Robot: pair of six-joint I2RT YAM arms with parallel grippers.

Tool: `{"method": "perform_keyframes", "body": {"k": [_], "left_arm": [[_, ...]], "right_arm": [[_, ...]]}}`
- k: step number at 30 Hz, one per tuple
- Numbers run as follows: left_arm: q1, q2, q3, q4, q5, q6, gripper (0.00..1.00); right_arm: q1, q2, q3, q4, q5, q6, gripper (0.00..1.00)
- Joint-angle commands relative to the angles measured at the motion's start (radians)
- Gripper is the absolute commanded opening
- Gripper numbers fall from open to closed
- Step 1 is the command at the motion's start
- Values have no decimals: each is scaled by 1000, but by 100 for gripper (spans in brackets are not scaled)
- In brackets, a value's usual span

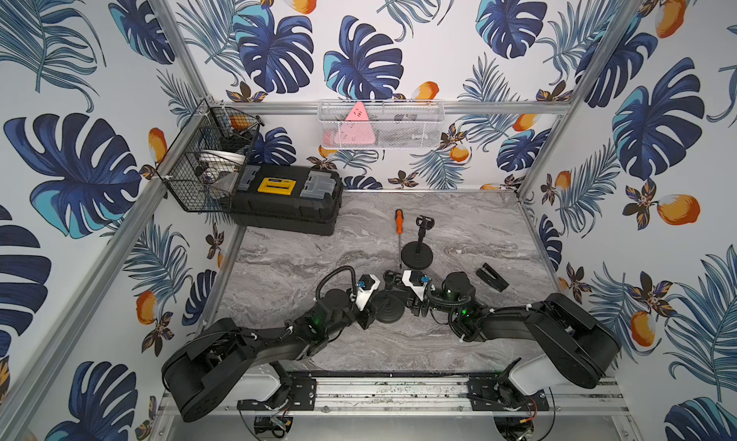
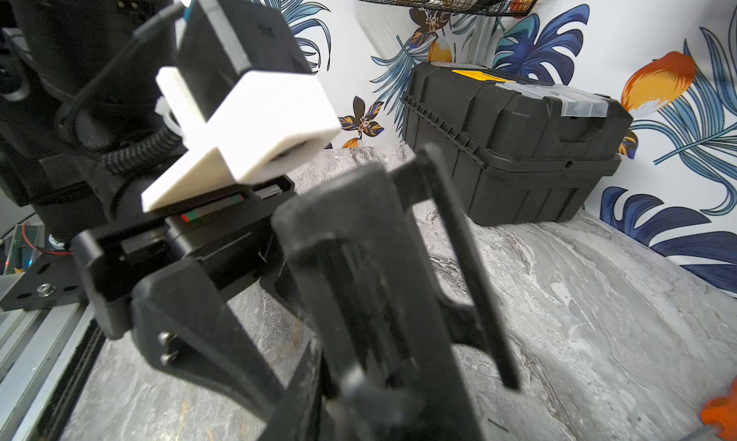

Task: Assemble a microphone stand
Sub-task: Hold the microphone stand pole at the microphone stand base.

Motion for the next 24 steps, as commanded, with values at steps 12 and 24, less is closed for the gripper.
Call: {"method": "perform_keyframes", "body": {"k": [12, 24], "left_arm": [[-98, 14, -114, 273, -161, 5, 46], [-117, 215, -105, 438, -167, 49, 50]], "right_arm": [[0, -3, 3, -124, 18, -7, 0], [0, -6, 1, -104, 2, 17, 0]]}}
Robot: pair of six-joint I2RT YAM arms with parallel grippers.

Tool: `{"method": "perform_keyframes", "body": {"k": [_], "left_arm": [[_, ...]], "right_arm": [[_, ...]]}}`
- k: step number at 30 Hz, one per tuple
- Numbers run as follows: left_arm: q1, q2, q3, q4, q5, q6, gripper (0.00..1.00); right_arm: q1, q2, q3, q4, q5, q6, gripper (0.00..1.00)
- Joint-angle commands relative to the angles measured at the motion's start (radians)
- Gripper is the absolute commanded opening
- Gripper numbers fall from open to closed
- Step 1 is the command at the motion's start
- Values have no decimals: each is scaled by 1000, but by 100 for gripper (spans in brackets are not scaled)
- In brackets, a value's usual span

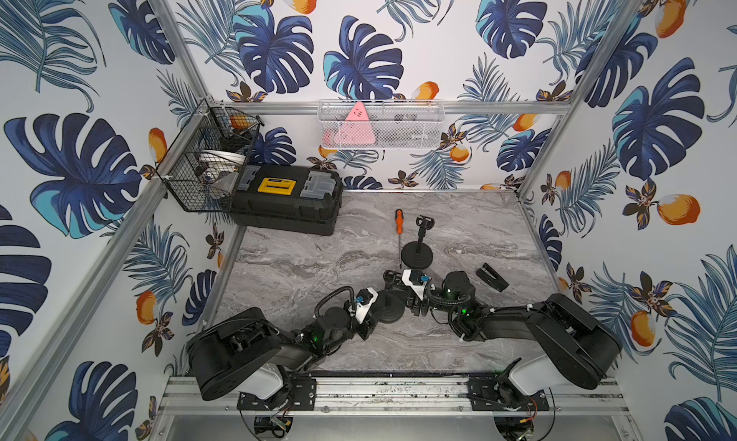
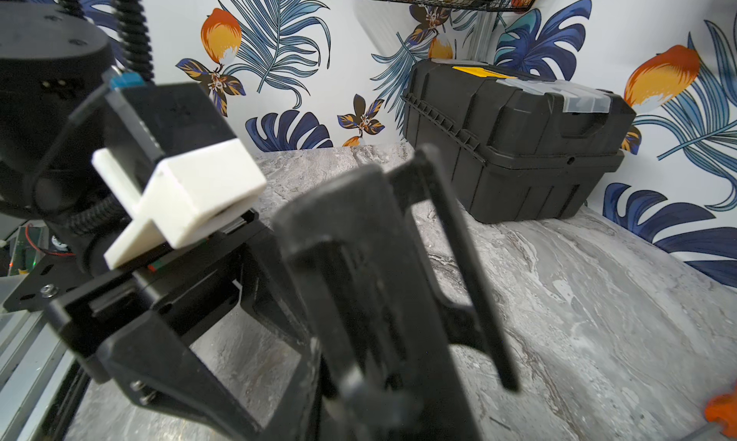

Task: Assemble a microphone stand
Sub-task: Hold the microphone stand pole at the microphone stand base.

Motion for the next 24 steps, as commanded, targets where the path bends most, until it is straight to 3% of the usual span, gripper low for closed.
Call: {"method": "perform_keyframes", "body": {"k": [1, 13, 18, 24], "left_arm": [[-3, 44, 16, 114, -4, 24, 50], [-1, 301, 51, 404, 8, 43, 46], [26, 315, 63, 400, 53, 27, 46], [155, 307, 82, 368, 253, -42, 49]], "right_arm": [[1, -1, -6, -87, 6, 9, 0], [1, -6, -19, -60, 5, 22, 0], [1, -9, -21, -57, 0, 23, 0], [1, -9, -24, -49, -7, 25, 0]]}}
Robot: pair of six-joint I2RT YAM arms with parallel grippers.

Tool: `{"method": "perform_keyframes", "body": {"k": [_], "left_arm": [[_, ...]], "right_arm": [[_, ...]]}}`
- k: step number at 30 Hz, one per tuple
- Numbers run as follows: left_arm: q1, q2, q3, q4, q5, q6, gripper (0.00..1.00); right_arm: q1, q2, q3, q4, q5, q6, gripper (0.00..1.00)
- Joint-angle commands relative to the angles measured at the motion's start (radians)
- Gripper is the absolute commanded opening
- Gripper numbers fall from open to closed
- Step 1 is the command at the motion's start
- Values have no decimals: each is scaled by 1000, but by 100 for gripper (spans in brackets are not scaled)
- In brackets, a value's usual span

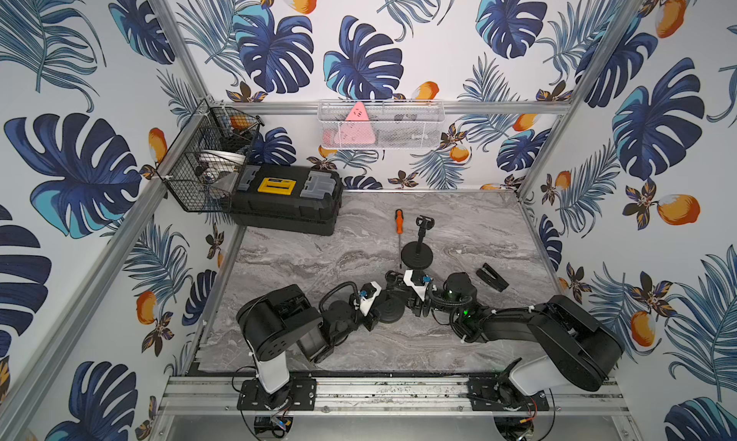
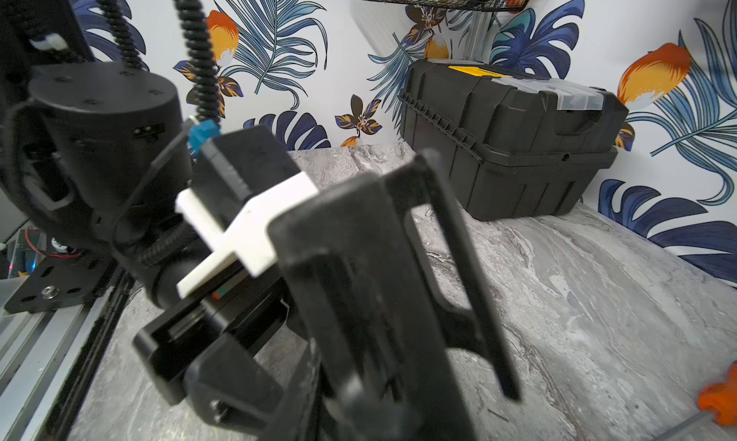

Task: Assemble a microphone stand
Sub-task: Hold the microphone stand pole at the microphone stand base.

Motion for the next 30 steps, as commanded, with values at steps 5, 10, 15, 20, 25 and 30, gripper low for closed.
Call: {"method": "perform_keyframes", "body": {"k": [5, 10, 15, 20, 25, 30], "left_arm": [[103, 32, 11, 75, 248, -30, 50], [124, 61, 16, 77, 319, 6, 50], [128, 82, 44, 77, 367, 14, 46], [133, 96, 62, 77, 406, 37, 43], [141, 105, 71, 77, 411, 45, 40], [142, 128, 88, 77, 406, 50, 37]], "right_arm": [[1, 9, -3, -63, -12, 1, 0], [1, 18, 2, -69, -19, -3, 0], [1, 21, 3, -81, -28, -5, 0], [1, 21, 3, -86, -33, -2, 0], [1, 20, 3, -87, -34, -2, 0], [1, 26, 3, -88, -37, 0, 0]]}}
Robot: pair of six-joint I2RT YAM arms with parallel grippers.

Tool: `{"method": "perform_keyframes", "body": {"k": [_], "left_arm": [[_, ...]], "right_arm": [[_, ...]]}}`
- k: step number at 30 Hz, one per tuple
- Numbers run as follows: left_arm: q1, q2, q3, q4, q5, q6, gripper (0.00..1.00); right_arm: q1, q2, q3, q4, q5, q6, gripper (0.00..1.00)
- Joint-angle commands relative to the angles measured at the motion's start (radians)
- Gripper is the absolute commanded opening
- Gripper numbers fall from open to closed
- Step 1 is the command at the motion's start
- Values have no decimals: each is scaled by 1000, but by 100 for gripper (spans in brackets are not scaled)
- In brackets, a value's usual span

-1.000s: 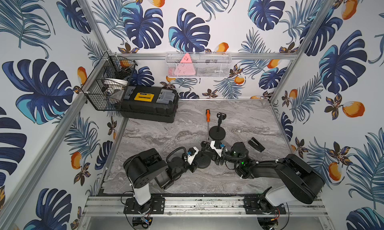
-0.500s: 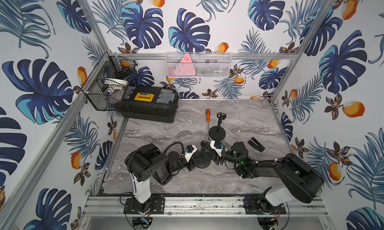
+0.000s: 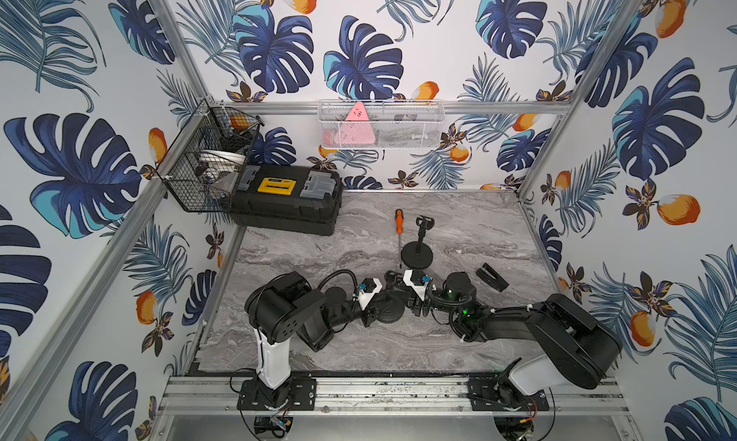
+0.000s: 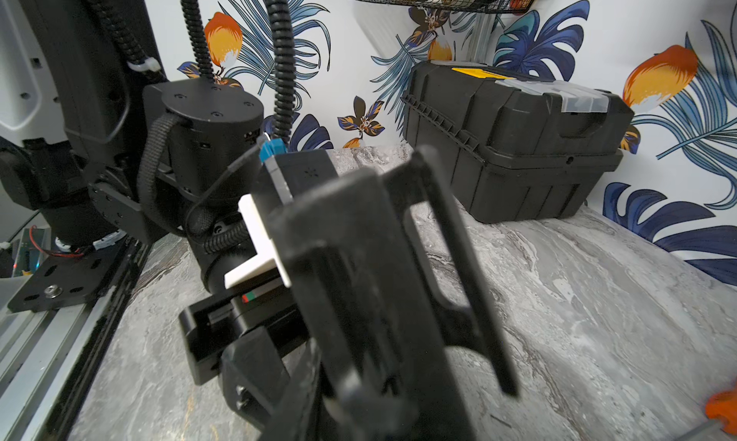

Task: Assemble a microphone stand
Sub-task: Hold the microphone stand pole at the microphone stand base.

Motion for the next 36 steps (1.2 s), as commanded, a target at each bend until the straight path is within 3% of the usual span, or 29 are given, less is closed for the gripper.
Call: {"method": "perform_keyframes", "body": {"k": [1, 8, 21, 23, 27, 32, 36], "left_arm": [[3, 15, 15, 54, 14, 20, 37], [4, 33, 31, 55, 7, 24, 32], [2, 67, 34, 57, -4, 42, 13], [2, 74, 34, 58, -3, 45, 13], [3, 86, 33, 57, -5, 53, 12], [3, 82, 33, 57, -3, 55, 12], [3, 92, 35, 57, 5, 55, 11]], "right_arm": [[1, 9, -2, -102, -20, 3, 0], [1, 15, 1, -111, -23, -2, 0], [1, 11, 1, -129, -17, -11, 0], [1, 6, 1, -135, -15, -12, 9], [1, -28, -14, -144, 18, -6, 40], [1, -120, -17, -230, 74, 37, 53], [-1, -241, 51, -525, 113, 11, 54]]}}
